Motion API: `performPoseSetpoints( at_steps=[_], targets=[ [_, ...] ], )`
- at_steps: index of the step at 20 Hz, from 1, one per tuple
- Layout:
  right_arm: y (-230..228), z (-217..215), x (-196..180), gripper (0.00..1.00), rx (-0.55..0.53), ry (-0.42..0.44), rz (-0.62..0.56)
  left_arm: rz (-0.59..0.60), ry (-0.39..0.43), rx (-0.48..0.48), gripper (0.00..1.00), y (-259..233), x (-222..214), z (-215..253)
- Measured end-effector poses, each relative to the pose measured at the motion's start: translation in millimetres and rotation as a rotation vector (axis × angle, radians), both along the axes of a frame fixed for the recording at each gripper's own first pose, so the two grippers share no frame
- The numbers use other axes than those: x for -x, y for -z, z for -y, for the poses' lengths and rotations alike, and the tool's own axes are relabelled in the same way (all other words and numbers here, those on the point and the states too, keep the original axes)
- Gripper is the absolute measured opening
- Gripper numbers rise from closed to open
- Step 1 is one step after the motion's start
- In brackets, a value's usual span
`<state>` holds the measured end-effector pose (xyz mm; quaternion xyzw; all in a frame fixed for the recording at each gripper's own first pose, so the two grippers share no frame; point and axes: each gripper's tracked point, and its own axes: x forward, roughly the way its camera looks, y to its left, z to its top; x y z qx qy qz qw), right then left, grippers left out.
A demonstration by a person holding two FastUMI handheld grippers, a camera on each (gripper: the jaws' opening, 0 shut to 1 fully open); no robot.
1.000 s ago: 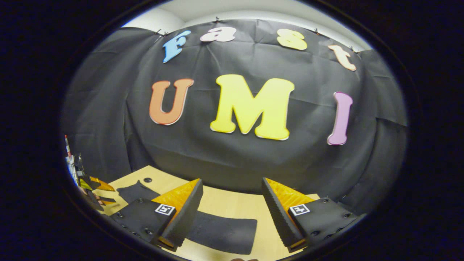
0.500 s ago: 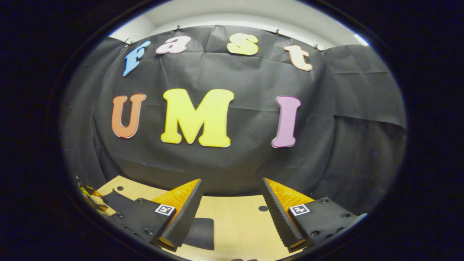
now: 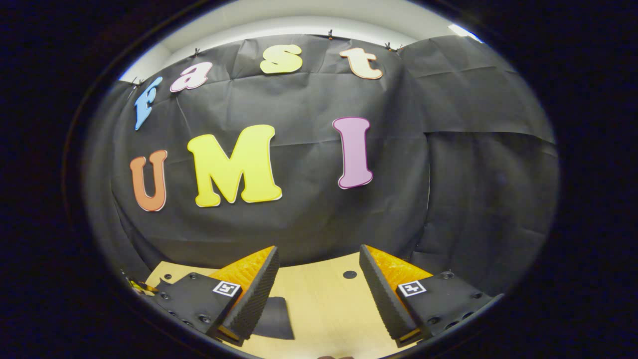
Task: Grasp the waist and the cuffs of the jeans and fold them to make the two legs overlap; first hold the waist and fold one-third of the jeans toward the cuffs, then hold the cuffs and fold the remaining one-third in the same direction to finish folding.
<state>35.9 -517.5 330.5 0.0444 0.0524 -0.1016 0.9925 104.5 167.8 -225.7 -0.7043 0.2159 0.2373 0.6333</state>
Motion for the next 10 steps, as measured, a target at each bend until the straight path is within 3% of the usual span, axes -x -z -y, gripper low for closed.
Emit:
performPoseSetpoints(
  at_steps=[2, 4, 10],
  targets=[
    [-5, 8, 5, 0.99, -0.003, 0.013, 0.009, 0.008, -0.006, 0.002, 0.15, -5, -3, -1],
    [-7, 12, 8, 0.99, -0.010, 0.021, 0.013, 0.003, 0.003, -0.015, 0.04, -5, -2, -3],
    [-13, 20, 12, 0.99, -0.009, 0.031, 0.019, 0.069, 0.072, -0.143, 0.03, -40, -7, 5]
  ],
)
